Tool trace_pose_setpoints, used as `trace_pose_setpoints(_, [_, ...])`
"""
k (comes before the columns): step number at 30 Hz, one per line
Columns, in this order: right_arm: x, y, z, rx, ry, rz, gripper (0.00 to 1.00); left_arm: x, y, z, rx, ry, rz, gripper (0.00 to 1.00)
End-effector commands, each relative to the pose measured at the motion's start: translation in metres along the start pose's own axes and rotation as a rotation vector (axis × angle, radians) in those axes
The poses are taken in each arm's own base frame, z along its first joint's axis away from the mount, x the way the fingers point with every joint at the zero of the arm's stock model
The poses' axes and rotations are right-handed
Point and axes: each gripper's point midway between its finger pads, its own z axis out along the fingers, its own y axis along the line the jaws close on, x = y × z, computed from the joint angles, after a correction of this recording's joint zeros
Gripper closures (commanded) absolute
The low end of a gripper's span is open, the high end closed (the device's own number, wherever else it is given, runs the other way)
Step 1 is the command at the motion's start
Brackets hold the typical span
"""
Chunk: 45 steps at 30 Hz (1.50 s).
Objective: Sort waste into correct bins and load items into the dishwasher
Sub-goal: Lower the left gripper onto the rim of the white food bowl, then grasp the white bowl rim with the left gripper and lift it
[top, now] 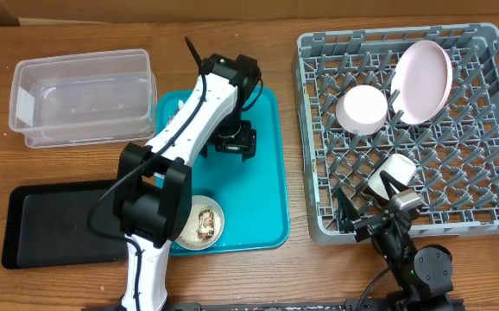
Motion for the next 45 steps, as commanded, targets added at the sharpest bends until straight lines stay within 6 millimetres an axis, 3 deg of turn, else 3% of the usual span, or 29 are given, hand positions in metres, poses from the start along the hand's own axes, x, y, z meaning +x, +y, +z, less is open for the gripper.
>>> trace_pose_setpoints(1, [0.001,-0.001,0.0,0.004,-0.007,0.005,0.0,0.019,-0.008,0.011,0.017,0.065,-0.048,0.15])
trace_pose_setpoints(6, [0.001,-0.001,0.0,0.004,-0.007,0.005,0.0,0.033,-0.005,0.031,-0.033,0.108,-0.087,0.17])
trace_pose_setpoints(12, [0.001,-0.001,0.0,0.004,-0.007,0.005,0.0,0.03,0.001,0.03,-0.06,0.083,-0.101,0.24])
trace_pose_setpoints(17, [0.001,-0.001,0.0,0.004,-0.007,0.005,0.0,0.035,0.012,-0.006,-0.09,-0.017,-0.129,0.26])
trace_pose_setpoints(21, [0.001,-0.001,0.0,0.004,-0.007,0.005,0.0,0.055,0.016,-0.046,-0.05,-0.088,-0.157,0.18])
trace_pose_setpoints(24, [0.001,-0.001,0.0,0.004,-0.007,0.005,0.0,0.066,0.02,-0.056,-0.048,-0.132,-0.164,0.09])
trace_pose_setpoints(28, [0.001,-0.001,0.0,0.004,-0.007,0.005,0.0,0.089,0.026,-0.023,-0.06,-0.047,-0.197,0.1])
trace_pose_setpoints(32, [0.001,-0.001,0.0,0.004,-0.007,0.005,0.0,0.119,0.021,0.028,-0.037,0.095,-0.192,0.22])
trace_pose_setpoints(35, [0.001,-0.001,0.0,0.004,-0.007,0.005,0.0,0.131,0.019,0.051,-0.051,0.116,-0.184,0.25])
trace_pose_setpoints(40, [0.001,-0.001,0.0,0.004,-0.007,0.005,0.0,0.126,0.016,0.062,-0.098,0.047,-0.161,0.2])
trace_pose_setpoints(45, [0.001,-0.001,0.0,0.004,-0.007,0.005,0.0,0.109,0.013,0.068,-0.083,-0.029,-0.159,0.21])
